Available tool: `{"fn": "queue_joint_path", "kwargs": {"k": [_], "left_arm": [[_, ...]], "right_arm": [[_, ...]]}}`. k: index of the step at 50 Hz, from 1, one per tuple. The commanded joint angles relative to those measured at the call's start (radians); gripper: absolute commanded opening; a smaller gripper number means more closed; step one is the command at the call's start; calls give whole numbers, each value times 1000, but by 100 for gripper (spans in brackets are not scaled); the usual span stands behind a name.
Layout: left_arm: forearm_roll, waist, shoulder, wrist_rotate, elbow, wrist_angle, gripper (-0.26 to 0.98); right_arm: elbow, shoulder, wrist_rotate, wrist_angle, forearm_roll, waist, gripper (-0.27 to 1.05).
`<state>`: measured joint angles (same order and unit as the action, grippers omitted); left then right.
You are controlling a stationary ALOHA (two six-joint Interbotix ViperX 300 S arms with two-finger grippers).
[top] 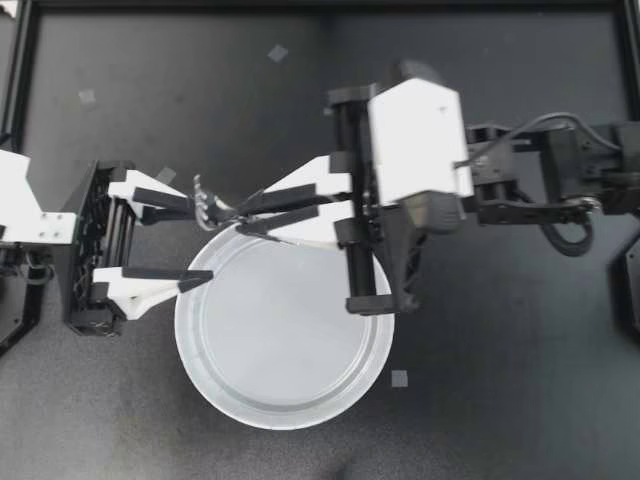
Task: Pick up the fork and place it on the plate.
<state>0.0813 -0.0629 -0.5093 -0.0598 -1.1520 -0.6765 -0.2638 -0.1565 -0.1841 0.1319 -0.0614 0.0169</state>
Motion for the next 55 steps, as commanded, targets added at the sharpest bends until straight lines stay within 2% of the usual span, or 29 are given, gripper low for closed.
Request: {"fn": "queue_joint_path", "kwargs": {"k": [1, 15, 29, 36, 41, 49, 52, 55], "left_arm": [[2, 2, -29, 8, 31, -38, 67], [2, 2, 15, 15, 58, -121, 67], [2, 2, 28, 11, 64, -123, 67], [2, 2, 31, 11, 61, -121, 62], [2, 2, 31, 9, 58, -120, 48], [0, 2, 29, 11, 54, -120, 9], [0, 2, 31, 14, 54, -118, -3], [-2, 2, 29, 18, 54, -118, -9]], "right_arm": [[-14, -12, -2, -124, 2, 2, 2], [-18, 92, 0, -357, 8, 2, 2], [-18, 144, 5, -439, 8, 3, 2], [-18, 153, 5, -449, 8, 2, 2], [-20, 150, 5, -449, 8, 3, 2], [-23, 149, 3, -448, 8, 3, 2], [-23, 147, 3, -449, 8, 3, 2], [-25, 147, 5, -449, 8, 3, 2]]}}
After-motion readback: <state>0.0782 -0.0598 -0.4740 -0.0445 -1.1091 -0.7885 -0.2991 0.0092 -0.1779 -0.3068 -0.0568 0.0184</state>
